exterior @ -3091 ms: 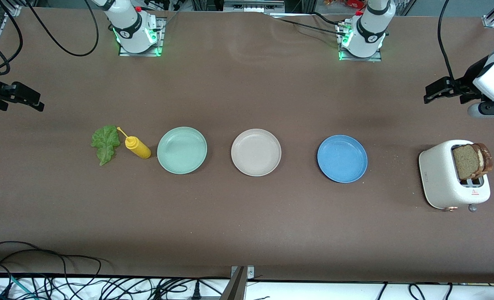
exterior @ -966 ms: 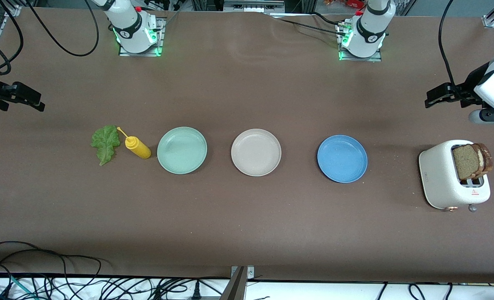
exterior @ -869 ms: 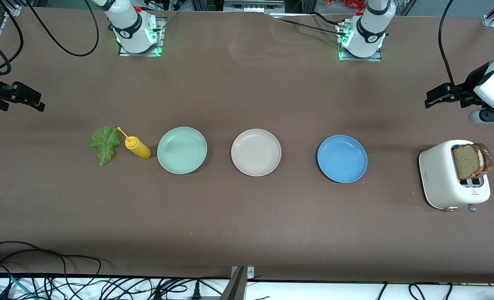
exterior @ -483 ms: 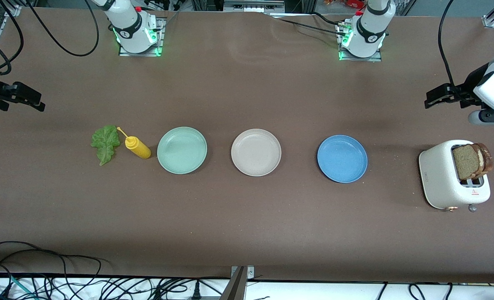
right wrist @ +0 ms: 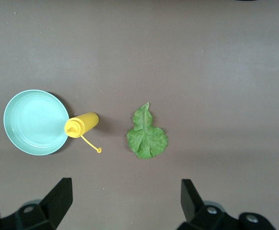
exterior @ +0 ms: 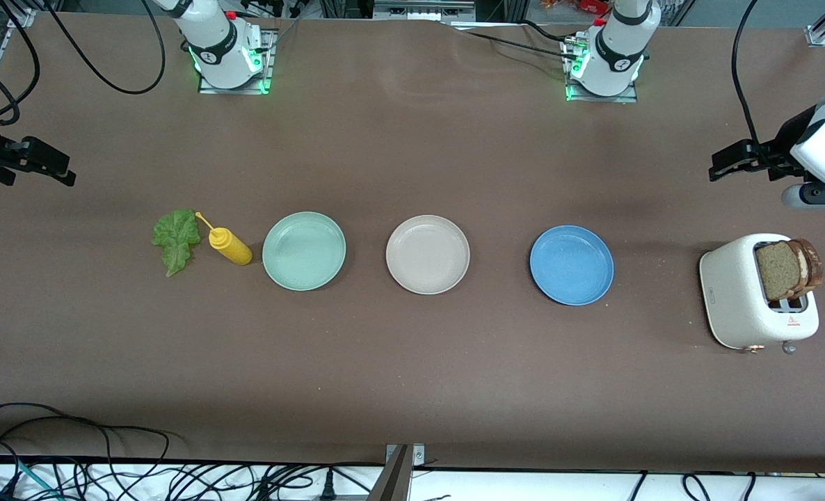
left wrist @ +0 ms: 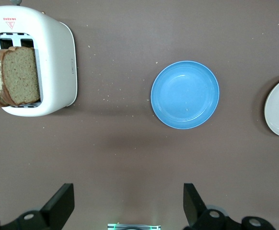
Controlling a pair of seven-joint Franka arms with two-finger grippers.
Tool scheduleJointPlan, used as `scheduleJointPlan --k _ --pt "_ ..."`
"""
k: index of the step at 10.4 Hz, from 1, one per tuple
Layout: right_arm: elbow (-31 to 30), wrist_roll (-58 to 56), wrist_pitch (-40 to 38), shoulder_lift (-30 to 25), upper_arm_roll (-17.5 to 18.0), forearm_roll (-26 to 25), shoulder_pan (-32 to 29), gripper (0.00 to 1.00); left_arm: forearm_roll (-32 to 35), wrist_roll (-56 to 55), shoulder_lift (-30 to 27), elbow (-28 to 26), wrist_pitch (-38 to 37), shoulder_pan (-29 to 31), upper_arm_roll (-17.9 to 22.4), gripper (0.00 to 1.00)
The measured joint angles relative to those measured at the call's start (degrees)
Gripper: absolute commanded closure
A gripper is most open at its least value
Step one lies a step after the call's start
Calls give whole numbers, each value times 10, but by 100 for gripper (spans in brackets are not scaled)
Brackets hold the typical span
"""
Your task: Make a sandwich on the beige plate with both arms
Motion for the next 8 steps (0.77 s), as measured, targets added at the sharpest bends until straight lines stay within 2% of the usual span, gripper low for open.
scheduleJointPlan --k 8 --pt "0 0 2 0 2 0 5 0 7 0 0 0 0 0 0 0"
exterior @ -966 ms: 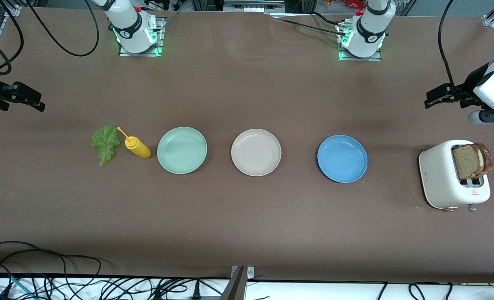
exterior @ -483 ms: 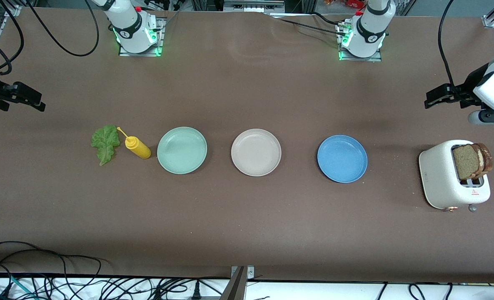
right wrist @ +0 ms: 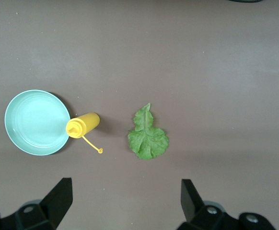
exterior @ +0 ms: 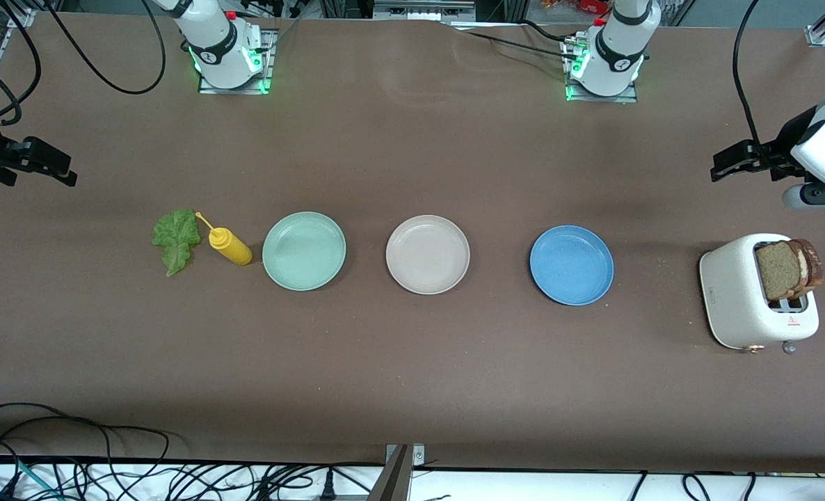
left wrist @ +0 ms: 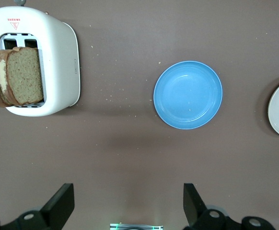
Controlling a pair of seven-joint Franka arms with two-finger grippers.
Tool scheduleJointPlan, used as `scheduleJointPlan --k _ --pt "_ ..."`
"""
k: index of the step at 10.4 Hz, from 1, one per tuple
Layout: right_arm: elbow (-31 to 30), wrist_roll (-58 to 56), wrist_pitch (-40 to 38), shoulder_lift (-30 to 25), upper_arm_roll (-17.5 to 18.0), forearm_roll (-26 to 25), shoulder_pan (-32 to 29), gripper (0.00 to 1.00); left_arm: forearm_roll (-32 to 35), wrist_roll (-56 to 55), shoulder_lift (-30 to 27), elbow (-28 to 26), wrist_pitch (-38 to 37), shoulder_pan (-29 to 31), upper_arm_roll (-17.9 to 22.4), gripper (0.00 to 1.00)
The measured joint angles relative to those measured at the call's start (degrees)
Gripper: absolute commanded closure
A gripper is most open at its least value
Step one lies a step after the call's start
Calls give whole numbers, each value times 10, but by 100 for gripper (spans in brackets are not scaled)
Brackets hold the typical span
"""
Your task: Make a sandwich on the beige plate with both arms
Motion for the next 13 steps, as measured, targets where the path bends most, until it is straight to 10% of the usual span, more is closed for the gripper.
scheduleJointPlan --k 13 --pt "0 0 2 0 7 -4 23 0 0 0 6 0 10 0 -1 0"
